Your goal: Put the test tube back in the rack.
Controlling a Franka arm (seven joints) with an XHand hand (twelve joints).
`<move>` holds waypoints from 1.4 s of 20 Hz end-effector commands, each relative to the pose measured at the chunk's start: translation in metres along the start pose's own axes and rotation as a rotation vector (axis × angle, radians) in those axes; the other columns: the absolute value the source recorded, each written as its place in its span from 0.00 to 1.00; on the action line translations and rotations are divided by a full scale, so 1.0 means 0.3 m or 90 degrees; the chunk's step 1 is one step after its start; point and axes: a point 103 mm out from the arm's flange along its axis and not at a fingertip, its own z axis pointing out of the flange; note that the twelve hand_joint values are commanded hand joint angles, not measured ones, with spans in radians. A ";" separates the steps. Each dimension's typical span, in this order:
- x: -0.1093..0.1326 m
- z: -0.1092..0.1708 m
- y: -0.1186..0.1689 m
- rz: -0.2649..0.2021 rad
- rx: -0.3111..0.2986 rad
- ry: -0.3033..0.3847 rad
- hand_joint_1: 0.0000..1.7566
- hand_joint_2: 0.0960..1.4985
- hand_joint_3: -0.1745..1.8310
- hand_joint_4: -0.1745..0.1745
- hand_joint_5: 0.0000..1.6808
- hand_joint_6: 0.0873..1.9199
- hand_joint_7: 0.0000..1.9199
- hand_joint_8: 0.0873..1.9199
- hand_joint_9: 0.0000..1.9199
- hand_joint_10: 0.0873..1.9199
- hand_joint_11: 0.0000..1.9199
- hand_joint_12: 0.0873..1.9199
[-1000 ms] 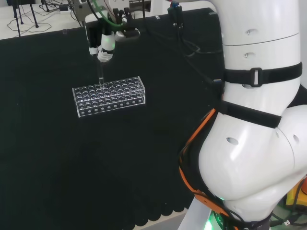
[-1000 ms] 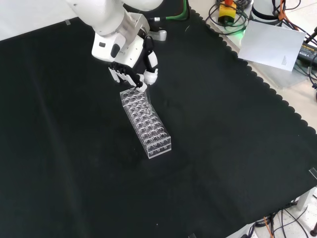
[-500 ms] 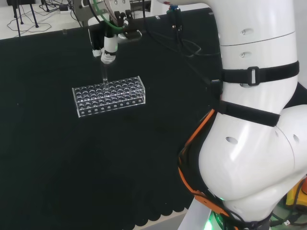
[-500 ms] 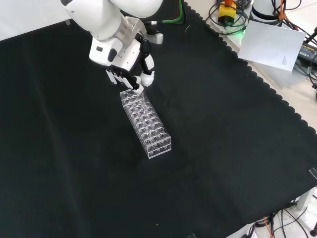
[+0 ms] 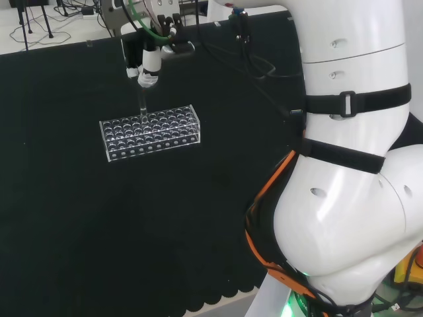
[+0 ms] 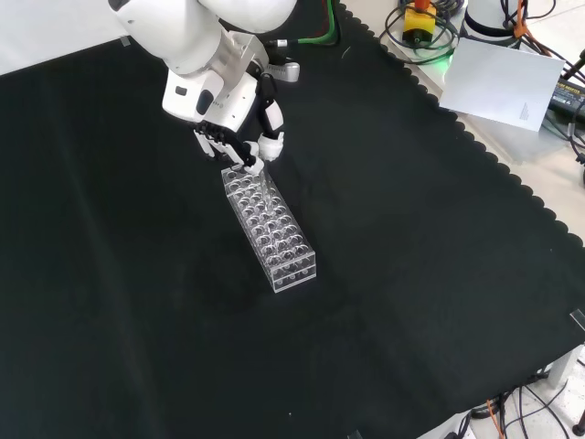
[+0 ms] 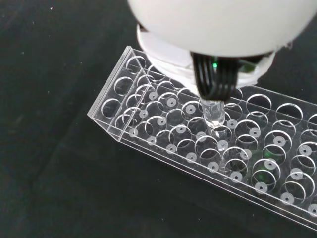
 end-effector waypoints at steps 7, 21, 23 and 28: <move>0.008 0.002 0.004 -0.002 0.005 0.003 0.83 0.24 0.52 0.00 0.89 0.12 0.84 0.13 0.80 0.04 0.60 0.58; 0.014 0.035 0.009 -0.004 0.016 0.012 0.83 0.24 0.52 0.00 0.89 0.12 0.83 0.13 0.80 0.04 0.60 0.58; 0.014 0.038 0.010 -0.006 0.017 0.015 0.83 0.24 0.52 0.00 0.89 0.12 0.83 0.13 0.80 0.04 0.60 0.58; 0.010 0.044 0.012 -0.013 0.033 0.007 0.83 0.24 0.52 0.00 0.89 0.12 0.83 0.13 0.80 0.04 0.60 0.58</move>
